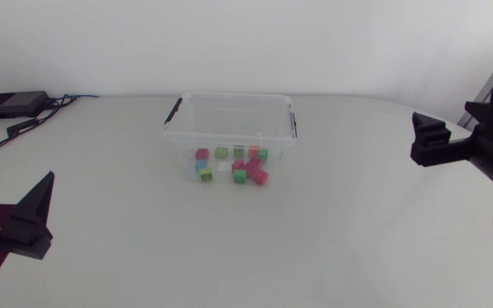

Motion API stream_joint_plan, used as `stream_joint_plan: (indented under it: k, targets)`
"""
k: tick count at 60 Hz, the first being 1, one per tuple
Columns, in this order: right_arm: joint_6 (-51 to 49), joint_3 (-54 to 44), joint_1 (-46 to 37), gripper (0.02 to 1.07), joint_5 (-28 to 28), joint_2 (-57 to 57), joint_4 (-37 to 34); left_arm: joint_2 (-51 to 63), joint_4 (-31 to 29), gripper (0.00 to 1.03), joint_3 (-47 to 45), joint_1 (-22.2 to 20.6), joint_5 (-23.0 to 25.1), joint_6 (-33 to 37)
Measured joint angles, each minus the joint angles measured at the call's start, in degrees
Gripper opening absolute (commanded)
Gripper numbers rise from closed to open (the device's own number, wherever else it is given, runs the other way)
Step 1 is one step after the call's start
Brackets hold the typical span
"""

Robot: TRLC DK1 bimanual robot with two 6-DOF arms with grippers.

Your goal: Pick up the duplo bricks and place them in the container

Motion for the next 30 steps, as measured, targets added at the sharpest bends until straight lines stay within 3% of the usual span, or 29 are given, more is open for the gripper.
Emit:
stream_joint_plan:
  k: [30]
  targets:
    - [0.11, -11.54, -1.84, 1.02, -1.31, -15.50, -0.04, -0.11, 4.31, 0.98, -4.57, -0.13, -1.31, -3.37]
